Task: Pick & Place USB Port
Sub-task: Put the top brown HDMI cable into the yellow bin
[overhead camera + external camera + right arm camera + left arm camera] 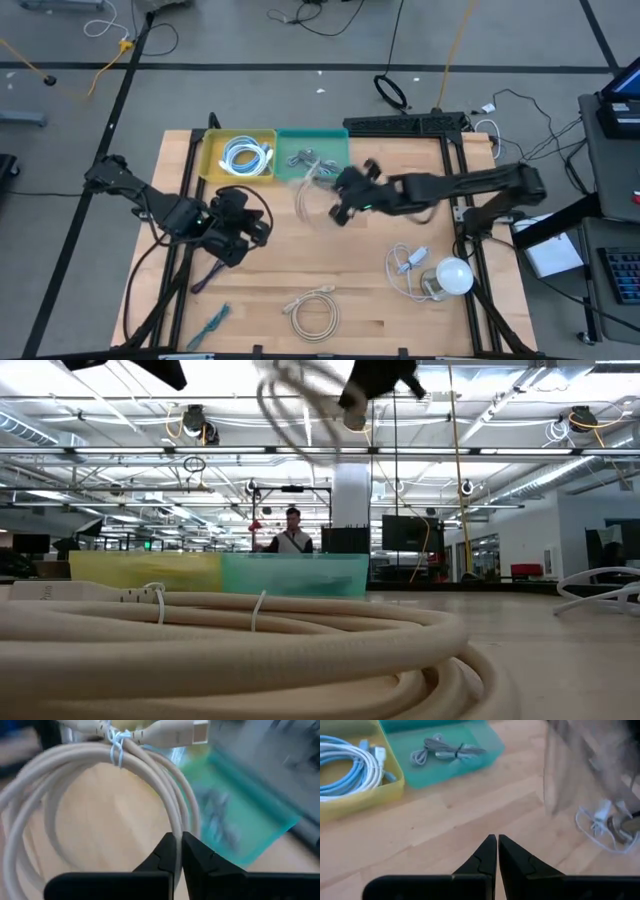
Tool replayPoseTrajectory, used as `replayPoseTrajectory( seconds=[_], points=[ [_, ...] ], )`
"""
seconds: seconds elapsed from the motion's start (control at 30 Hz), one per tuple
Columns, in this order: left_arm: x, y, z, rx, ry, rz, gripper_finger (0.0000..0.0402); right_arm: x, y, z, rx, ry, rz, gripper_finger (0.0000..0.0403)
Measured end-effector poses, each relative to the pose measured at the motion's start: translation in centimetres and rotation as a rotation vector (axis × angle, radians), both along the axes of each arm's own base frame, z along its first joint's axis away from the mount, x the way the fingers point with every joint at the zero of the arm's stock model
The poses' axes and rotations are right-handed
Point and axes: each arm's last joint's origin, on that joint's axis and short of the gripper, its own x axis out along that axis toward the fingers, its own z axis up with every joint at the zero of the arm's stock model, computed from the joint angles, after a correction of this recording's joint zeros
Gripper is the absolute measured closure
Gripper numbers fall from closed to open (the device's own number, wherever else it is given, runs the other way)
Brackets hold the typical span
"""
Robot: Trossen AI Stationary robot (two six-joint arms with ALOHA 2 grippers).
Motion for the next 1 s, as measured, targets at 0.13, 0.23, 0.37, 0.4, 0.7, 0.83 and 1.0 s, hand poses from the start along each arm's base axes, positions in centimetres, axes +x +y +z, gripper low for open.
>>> replayPoseTrajectory(
  seconds=[0.13, 0.23, 0.37, 0.4, 0.7, 0.83, 1.0],
  points=[
    [-0.3, 0.7, 0.6, 0.032, -0.056, 0.04, 0.0385, -2.6, -0.1, 3.1, -0.052, -0.099, -0.067, 0.0398],
    [-0.5, 1.5, 1.2, 0.032, -0.205, 0.039, 0.0397, -3.5, 0.4, 3.8, -0.076, -0.121, -0.082, 0.0398],
    [-0.6, 3.1, 2.0, 0.018, -0.574, -0.143, 0.0395, -4.4, 1.1, 4.8, -0.085, -0.161, -0.079, 0.0398],
    [-0.7, 3.7, 2.2, 0.019, -0.703, -0.232, 0.0395, -4.5, 1.2, 4.9, -0.09, -0.168, -0.081, 0.0398],
    [-2.3, 9.4, -3.3, -0.036, -0.638, -0.337, 0.0379, -4.3, 1.6, 5.4, -0.14, -0.205, -0.088, 0.0398],
    [-1.2, 11.0, -5.3, -0.175, -0.526, -0.341, 0.0329, -3.8, 1.4, 5.7, -0.237, -0.208, -0.111, 0.0398],
    [0.3, 13.1, -3.6, -0.145, -0.766, -0.366, 0.024, -3.9, 0.1, 5.9, -0.289, -0.185, -0.178, 0.0398]
  ],
)
